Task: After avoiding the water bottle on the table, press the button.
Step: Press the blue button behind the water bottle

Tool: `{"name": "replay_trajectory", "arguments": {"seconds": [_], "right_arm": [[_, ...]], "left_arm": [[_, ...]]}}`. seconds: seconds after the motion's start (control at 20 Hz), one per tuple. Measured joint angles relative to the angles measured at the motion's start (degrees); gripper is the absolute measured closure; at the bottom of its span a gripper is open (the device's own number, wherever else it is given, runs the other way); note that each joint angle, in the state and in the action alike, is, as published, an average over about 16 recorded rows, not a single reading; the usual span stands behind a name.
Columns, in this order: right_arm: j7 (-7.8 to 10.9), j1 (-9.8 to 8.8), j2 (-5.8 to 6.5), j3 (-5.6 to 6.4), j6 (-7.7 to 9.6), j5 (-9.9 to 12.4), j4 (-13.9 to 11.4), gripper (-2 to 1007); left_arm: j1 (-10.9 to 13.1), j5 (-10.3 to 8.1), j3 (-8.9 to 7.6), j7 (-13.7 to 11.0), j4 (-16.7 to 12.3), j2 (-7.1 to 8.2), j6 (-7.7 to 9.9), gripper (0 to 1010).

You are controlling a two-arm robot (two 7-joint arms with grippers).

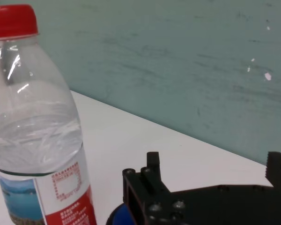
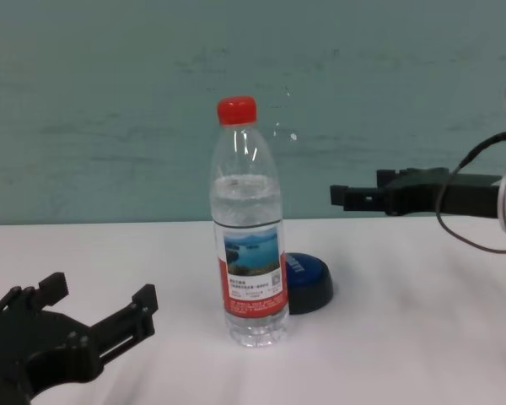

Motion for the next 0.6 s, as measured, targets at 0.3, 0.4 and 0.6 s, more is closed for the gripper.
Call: {"name": "replay_trajectory", "arguments": {"seconds": [0.3, 0.4, 0.6], "right_arm": [[0.57, 0.87, -0.93, -0.69, -0.42, -0.7, 1.2, 1], [0.75, 1.21, -1.24, -0.88, -0.56, -0.9, 1.7, 1], [1.09, 2.00, -1.82, -1.18, -0.80, -1.3, 2.7, 1]], "left_arm": [[0.0, 0.00, 0.00, 0.0, 0.0, 0.00, 0.00, 10], [0.0, 0.00, 0.00, 0.0, 0.0, 0.00, 0.00, 10], [0.0, 0.00, 0.00, 0.0, 0.0, 0.00, 0.00, 10]]}}
